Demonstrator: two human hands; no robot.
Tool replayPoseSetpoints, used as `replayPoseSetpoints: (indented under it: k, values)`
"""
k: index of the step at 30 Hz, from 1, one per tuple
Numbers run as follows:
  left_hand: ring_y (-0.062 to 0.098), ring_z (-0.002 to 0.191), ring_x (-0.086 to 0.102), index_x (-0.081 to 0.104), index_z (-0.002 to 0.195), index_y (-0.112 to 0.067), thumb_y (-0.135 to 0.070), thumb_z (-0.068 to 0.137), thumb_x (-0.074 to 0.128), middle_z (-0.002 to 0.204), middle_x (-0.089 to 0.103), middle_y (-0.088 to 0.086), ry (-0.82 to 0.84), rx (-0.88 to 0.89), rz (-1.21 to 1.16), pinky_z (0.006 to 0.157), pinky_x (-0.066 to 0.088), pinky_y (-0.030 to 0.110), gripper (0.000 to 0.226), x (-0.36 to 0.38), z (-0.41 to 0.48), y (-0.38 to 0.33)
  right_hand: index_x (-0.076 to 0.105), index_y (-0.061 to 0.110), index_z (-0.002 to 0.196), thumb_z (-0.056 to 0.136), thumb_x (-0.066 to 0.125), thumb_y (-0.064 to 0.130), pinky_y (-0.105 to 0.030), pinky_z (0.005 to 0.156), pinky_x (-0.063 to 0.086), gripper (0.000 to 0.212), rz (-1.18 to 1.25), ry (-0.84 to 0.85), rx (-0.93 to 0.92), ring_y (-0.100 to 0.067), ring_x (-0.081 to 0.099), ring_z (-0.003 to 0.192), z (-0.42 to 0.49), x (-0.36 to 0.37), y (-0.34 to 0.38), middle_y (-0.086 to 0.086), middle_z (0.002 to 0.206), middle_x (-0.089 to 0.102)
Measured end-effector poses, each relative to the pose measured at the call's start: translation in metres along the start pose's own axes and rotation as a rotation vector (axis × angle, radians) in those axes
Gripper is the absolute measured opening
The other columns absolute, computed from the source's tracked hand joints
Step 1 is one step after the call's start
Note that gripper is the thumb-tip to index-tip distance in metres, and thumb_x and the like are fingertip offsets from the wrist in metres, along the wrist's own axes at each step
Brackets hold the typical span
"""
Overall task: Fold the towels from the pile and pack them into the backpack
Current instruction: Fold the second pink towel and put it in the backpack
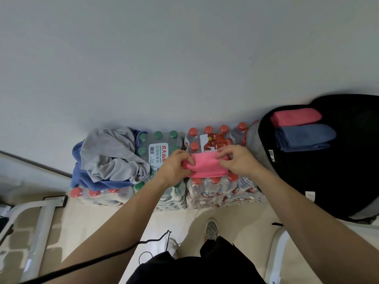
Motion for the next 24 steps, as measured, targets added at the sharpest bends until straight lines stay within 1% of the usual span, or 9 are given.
replayPoseSetpoints:
  k: [2, 6, 8, 11, 14, 16, 19, 22, 24]
  values:
    - [0.016, 0.109, 0.053, 0.058, 0.074, -0.033, -0.007, 0.071, 0.082, 0.119, 0.051, -0.006, -0.005, 0.023, 0.017, 0.096, 0.044, 0.027, 0.035, 0.004, -0.002, 0.001, 0.078, 0.022, 0.088, 0.088, 0.070, 0.023, -0.037, 0.105, 0.046, 0.007, -0.050, -0.062, -0.039, -0.011, 0.059, 0.112, -0.005, 0.006, 0.000, 0.006, 0.123, 0.064]
    - [0.012, 0.101, 0.057, 0.055, 0.076, -0.034, -0.010, 0.075, 0.078, 0.124, 0.048, -0.010, 0.001, 0.042, 0.130, 0.094, 0.050, 0.034, 0.033, 0.009, -0.004, 0.002, 0.065, 0.026, 0.067, 0.085, 0.074, 0.031, -0.039, 0.102, 0.046, 0.021, -0.157, -0.133, -0.045, -0.011, 0.056, 0.108, -0.014, 0.021, -0.001, 0.014, 0.117, 0.058]
    - [0.011, 0.101, 0.057, 0.055, 0.081, -0.031, -0.026, 0.076, 0.076, 0.127, 0.047, -0.013, 0.022, 0.046, 0.259, 0.089, 0.051, 0.035, 0.022, 0.010, -0.005, 0.000, 0.059, 0.029, 0.064, 0.081, 0.077, 0.035, -0.034, 0.094, 0.049, 0.025, -0.204, -0.185, -0.033, -0.007, 0.057, 0.102, -0.019, 0.025, 0.000, 0.022, 0.112, 0.054]
    - [0.012, 0.104, 0.048, 0.061, 0.084, -0.030, -0.062, 0.078, 0.057, 0.124, 0.049, -0.016, -0.026, 0.048, 0.515, 0.082, 0.050, 0.034, 0.033, 0.008, -0.001, -0.007, 0.059, 0.030, 0.075, 0.080, 0.076, 0.040, -0.032, 0.085, 0.049, 0.020, -0.368, -0.265, -0.049, -0.010, 0.052, 0.102, -0.023, 0.028, 0.008, 0.019, 0.111, 0.054]
    - [0.019, 0.100, 0.050, 0.063, 0.096, -0.023, -0.052, 0.090, 0.042, 0.112, 0.059, -0.005, -0.236, 0.091, 0.607, 0.079, 0.045, 0.035, 0.036, 0.013, 0.014, -0.024, 0.059, 0.028, 0.094, 0.083, 0.072, 0.041, -0.035, 0.087, 0.045, 0.022, -0.505, -0.289, -0.041, -0.017, 0.048, 0.104, -0.021, 0.030, 0.015, 0.012, 0.112, 0.053]
    - [0.022, 0.104, 0.054, 0.056, 0.106, -0.021, -0.045, 0.097, 0.038, 0.109, 0.060, -0.001, -0.282, 0.087, 0.543, 0.084, 0.044, 0.037, 0.032, 0.026, 0.025, -0.029, 0.060, 0.029, 0.100, 0.084, 0.070, 0.043, -0.036, 0.090, 0.043, 0.024, -0.570, -0.272, 0.009, -0.019, 0.046, 0.108, -0.019, 0.031, 0.016, 0.011, 0.116, 0.052]
    - [0.019, 0.130, 0.043, 0.053, 0.124, -0.021, -0.046, 0.102, 0.030, 0.135, 0.052, -0.001, -0.214, 0.073, 0.540, 0.106, 0.036, 0.043, 0.041, 0.052, 0.035, -0.019, 0.066, 0.032, 0.098, 0.085, 0.066, 0.047, -0.039, 0.093, 0.043, 0.020, -0.594, -0.237, 0.101, -0.022, 0.045, 0.108, -0.014, 0.025, 0.014, 0.010, 0.121, 0.051]
    - [0.018, 0.143, 0.027, 0.047, 0.135, -0.021, -0.048, 0.103, 0.027, 0.149, 0.040, 0.000, -0.232, 0.060, 0.528, 0.114, 0.026, 0.052, 0.047, 0.060, 0.037, -0.008, 0.070, 0.020, 0.094, 0.093, 0.043, 0.043, -0.038, 0.088, 0.045, 0.035, -0.548, -0.340, 0.014, -0.026, 0.050, 0.100, 0.003, 0.020, 0.016, 0.002, 0.117, 0.057]
    - [0.020, 0.149, 0.017, 0.040, 0.142, -0.019, -0.052, 0.102, 0.025, 0.156, 0.031, 0.001, -0.225, 0.032, 0.497, 0.119, 0.016, 0.053, 0.053, 0.060, 0.038, -0.004, 0.065, 0.016, 0.101, 0.096, 0.028, 0.039, -0.040, 0.092, 0.044, 0.044, -0.503, -0.370, -0.051, -0.027, 0.053, 0.104, 0.015, 0.027, 0.015, -0.003, 0.115, 0.059]
Point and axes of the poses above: each hand's wrist, its own z-axis towards the middle knuckle, its own x-axis out of the palm, y = z × x, the point moved 4 cm from there along z, towards the middle knuckle
